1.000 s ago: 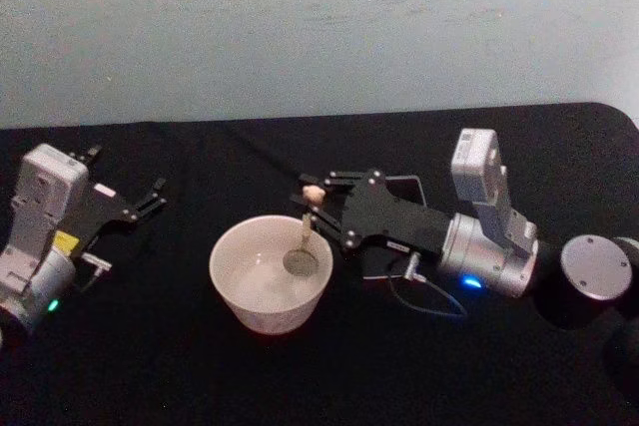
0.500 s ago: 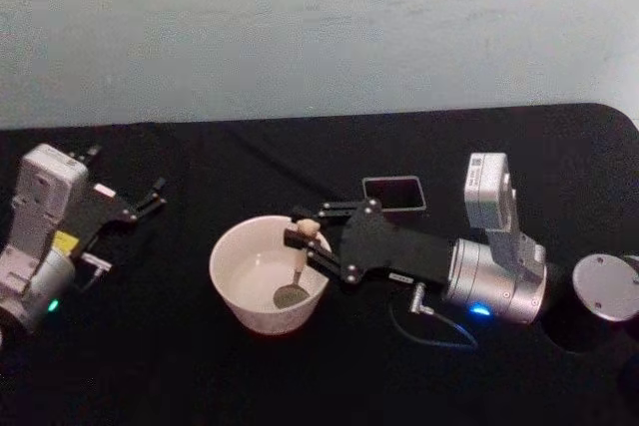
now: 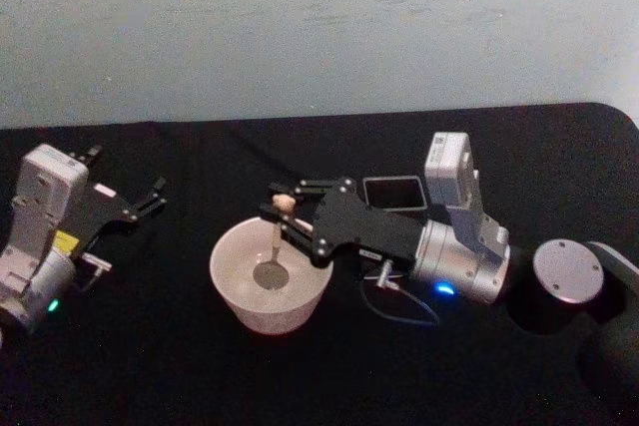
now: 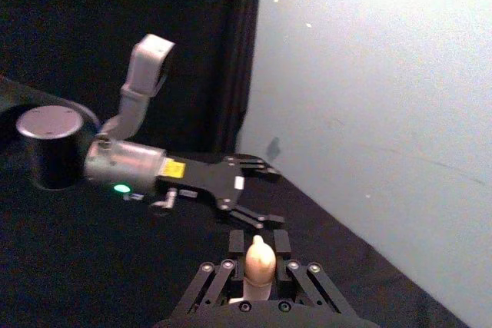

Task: Pick up the stirring spoon with one hand, stir inside the cup, then place it back in its original position.

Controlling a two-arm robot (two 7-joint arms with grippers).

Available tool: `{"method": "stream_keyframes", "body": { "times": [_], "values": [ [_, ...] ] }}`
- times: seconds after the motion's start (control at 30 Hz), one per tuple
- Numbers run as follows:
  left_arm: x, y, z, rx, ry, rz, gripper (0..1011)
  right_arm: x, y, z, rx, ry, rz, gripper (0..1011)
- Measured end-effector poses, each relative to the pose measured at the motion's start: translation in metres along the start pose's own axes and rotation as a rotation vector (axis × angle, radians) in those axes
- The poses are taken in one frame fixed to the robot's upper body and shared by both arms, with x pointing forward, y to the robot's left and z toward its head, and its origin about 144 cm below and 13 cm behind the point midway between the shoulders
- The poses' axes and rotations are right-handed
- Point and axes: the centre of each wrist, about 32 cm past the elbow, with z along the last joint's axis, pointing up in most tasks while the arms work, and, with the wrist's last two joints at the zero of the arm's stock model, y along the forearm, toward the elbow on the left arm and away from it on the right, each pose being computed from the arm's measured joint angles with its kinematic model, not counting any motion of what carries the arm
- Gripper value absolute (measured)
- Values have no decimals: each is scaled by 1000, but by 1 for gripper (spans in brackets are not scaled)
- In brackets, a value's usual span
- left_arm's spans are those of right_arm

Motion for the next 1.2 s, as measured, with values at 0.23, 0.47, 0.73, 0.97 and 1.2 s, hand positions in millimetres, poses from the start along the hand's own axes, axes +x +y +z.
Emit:
{"method": "stream_keyframes", "body": {
  "times": [0.23,0.47,0.73,0.97,1.2],
  "values": [
    [0,0,0,0,0,0,1001,8,1,-3,-12,-9,-47,215],
    [0,0,0,0,0,0,1001,11,-1,-3,-14,-14,-60,215],
    [0,0,0,0,0,0,1001,12,-8,-3,-20,-20,-73,215],
    [0,0,0,0,0,0,1001,11,-18,-1,-24,-19,-76,215],
    [0,0,0,0,0,0,1001,3,-28,2,-18,-1,-59,215]
  ]
}}
